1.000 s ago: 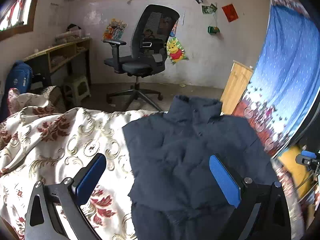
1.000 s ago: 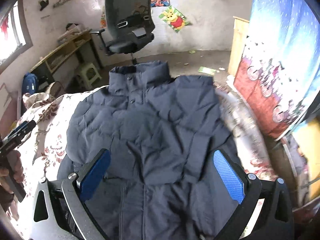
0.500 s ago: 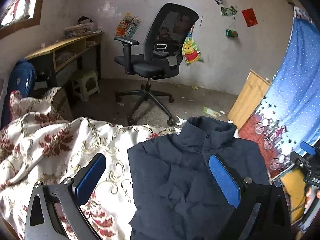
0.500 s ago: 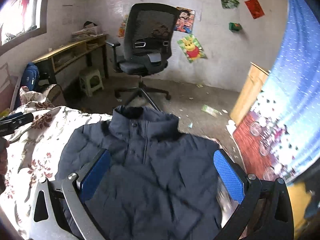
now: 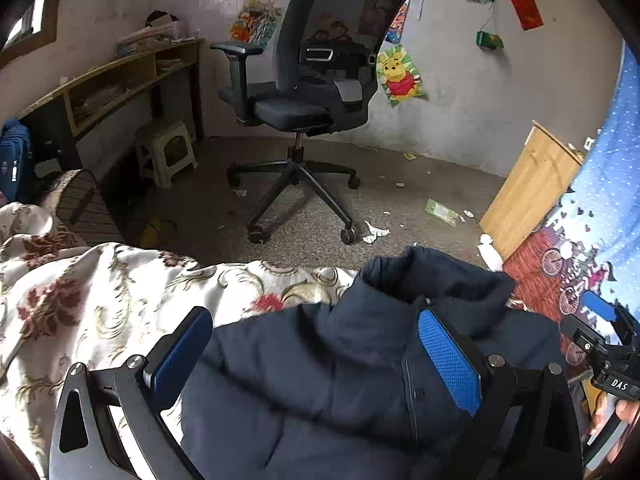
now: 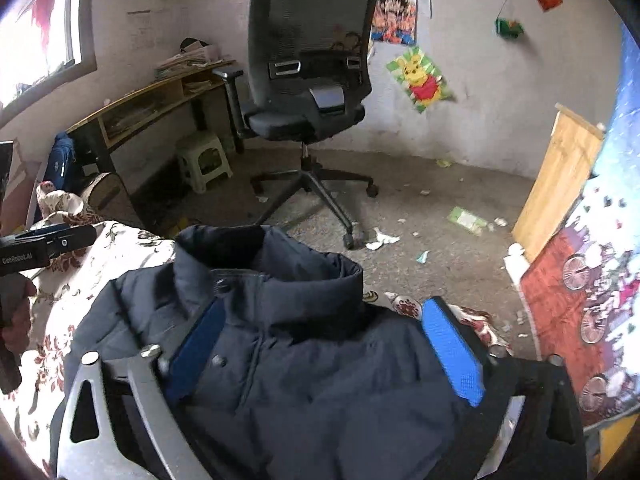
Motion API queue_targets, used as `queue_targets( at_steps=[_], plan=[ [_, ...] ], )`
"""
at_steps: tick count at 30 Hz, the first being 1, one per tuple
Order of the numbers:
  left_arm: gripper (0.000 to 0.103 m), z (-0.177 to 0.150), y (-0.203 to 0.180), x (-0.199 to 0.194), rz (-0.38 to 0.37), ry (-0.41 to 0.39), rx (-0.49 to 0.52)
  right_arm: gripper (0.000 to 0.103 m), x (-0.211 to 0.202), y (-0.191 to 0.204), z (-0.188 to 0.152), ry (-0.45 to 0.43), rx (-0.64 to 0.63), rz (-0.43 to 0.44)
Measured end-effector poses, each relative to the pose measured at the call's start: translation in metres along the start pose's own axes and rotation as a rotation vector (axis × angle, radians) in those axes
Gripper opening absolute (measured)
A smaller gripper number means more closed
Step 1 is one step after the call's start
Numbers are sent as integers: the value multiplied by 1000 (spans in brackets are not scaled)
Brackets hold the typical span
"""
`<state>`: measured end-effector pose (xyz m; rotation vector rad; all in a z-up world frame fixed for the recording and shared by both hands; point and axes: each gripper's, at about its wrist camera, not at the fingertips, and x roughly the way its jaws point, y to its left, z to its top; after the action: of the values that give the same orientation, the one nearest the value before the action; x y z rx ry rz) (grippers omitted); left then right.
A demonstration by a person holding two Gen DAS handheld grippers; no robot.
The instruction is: Fold large clothes
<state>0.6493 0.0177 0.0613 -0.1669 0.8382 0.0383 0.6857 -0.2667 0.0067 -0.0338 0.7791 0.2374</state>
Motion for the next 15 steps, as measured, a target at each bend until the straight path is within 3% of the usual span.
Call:
queue_targets(
  at_steps=[3, 10, 11, 13, 15],
  plan=[
    [103, 9, -9, 25, 13, 16, -1, 78, 28, -5, 6, 21, -26, 48],
    [101, 19, -36, 73, 56, 50, 69, 77, 75, -7, 14, 52, -67, 144],
    [98, 18, -38, 76, 57, 57, 72, 76, 80, -9, 14, 52, -59, 151],
    [89, 18, -43, 86, 54, 82, 75, 64, 91, -10, 14, 64, -47, 171],
    [65, 18, -47, 95, 48, 109, 76, 54, 100, -10, 12, 80, -52, 178]
  ],
)
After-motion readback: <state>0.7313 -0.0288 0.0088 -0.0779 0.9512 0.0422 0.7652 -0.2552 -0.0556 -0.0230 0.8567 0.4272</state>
